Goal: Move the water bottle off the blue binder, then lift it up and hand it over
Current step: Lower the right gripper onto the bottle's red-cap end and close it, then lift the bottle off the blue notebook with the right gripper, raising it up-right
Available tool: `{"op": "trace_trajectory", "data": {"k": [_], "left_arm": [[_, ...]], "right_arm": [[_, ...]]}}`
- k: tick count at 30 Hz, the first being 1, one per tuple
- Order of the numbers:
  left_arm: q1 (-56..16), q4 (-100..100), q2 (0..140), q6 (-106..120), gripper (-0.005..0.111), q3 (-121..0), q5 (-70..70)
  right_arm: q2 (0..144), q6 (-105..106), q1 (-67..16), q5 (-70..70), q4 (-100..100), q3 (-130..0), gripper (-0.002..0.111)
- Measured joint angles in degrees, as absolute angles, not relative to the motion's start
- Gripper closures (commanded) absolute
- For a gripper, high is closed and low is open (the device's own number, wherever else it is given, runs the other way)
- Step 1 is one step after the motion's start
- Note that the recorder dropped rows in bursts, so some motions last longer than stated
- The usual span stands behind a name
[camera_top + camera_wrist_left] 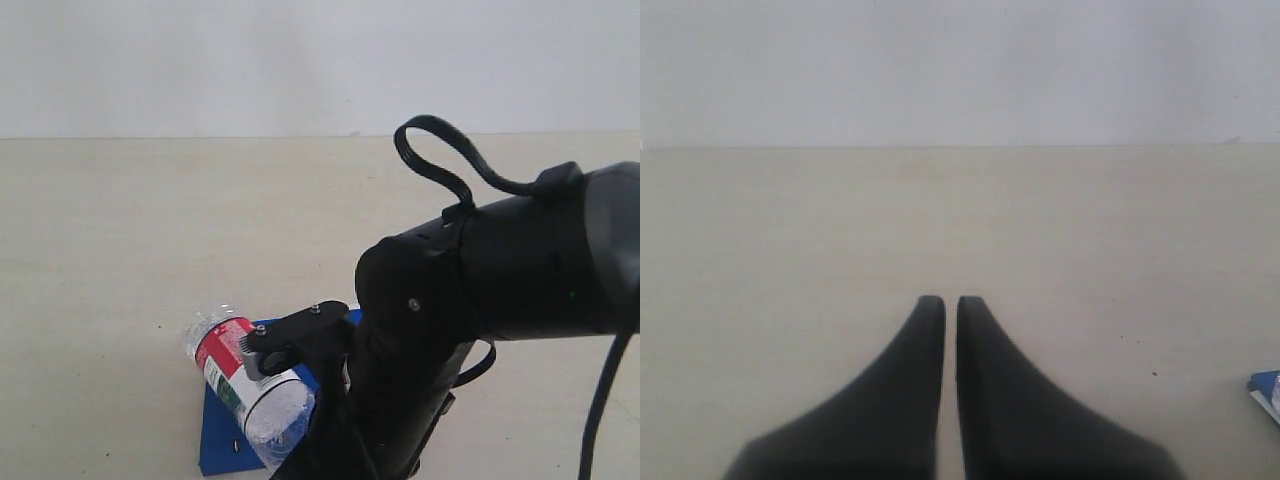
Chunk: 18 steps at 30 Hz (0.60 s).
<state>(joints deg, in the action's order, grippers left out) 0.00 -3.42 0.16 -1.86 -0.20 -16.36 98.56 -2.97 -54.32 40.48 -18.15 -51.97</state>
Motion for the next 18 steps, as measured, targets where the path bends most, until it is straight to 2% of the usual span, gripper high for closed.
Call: {"op": "trace_trajectory", "data": {"k": [9, 18], "left_arm": [[0.0, -3.42, 0.16, -1.86, 0.102, -0.2, -16.36], [0.0, -3.42, 0.16, -1.86, 0.102, -0.2, -16.36]], "right_arm": [[91.26, -4.83, -54.32, 48.06, -10.52, -57.0, 0.108], [85.89, -22.35, -54.32, 58.62, 16.89, -60.07, 0.108]]}}
